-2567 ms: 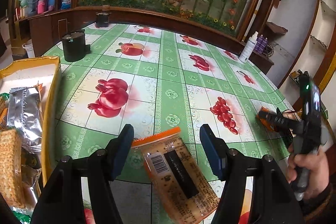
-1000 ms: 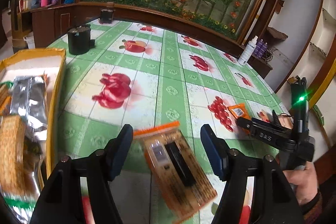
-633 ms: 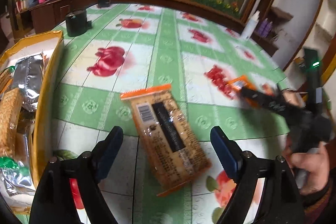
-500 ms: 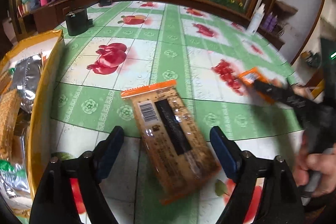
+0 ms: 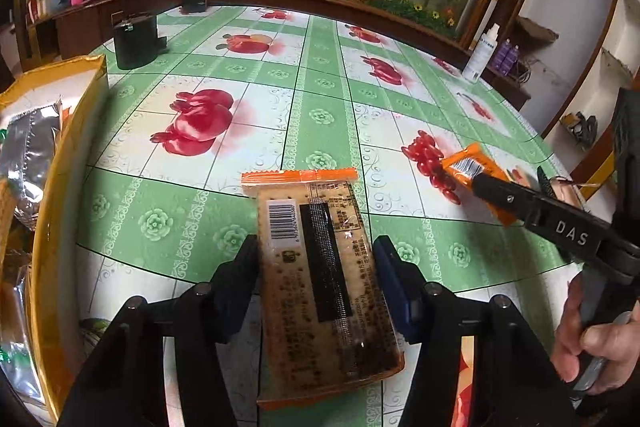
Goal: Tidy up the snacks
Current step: 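Grasp a small orange packet with the left tool while the right tool holds the orange bag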
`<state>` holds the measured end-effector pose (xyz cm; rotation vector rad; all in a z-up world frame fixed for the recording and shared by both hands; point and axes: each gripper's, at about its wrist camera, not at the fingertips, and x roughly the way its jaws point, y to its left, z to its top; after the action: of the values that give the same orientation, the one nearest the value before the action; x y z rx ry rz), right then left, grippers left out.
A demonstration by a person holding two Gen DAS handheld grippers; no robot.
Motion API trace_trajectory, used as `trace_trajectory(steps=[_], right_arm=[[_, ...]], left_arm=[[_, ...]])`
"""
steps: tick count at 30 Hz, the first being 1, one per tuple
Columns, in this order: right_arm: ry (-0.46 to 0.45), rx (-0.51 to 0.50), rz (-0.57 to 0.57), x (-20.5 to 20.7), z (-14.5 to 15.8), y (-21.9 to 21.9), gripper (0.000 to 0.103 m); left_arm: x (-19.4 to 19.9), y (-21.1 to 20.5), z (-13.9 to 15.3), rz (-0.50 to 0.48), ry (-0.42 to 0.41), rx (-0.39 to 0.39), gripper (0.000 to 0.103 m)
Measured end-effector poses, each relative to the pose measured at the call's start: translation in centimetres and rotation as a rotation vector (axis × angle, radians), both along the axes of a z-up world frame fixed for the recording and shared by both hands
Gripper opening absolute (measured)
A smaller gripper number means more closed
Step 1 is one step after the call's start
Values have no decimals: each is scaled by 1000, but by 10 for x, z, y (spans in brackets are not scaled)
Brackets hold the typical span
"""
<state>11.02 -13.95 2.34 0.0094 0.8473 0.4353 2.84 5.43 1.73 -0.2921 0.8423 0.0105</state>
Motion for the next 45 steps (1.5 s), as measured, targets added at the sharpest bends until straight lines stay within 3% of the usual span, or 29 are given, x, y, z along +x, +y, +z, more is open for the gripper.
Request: trace_trajectory(steps=[29,33,45], right_arm=[[13,41,26,-10,-1,6,39],[16,46,22,-9,-1,4,39],[21,46,16,-10,-1,4,39]], left_arm=[[-8,-1,8,-4,-45,36,56],[-9,-2,9,-1,-50,43,49],[-8,-3,8,-7,-32,38,48]])
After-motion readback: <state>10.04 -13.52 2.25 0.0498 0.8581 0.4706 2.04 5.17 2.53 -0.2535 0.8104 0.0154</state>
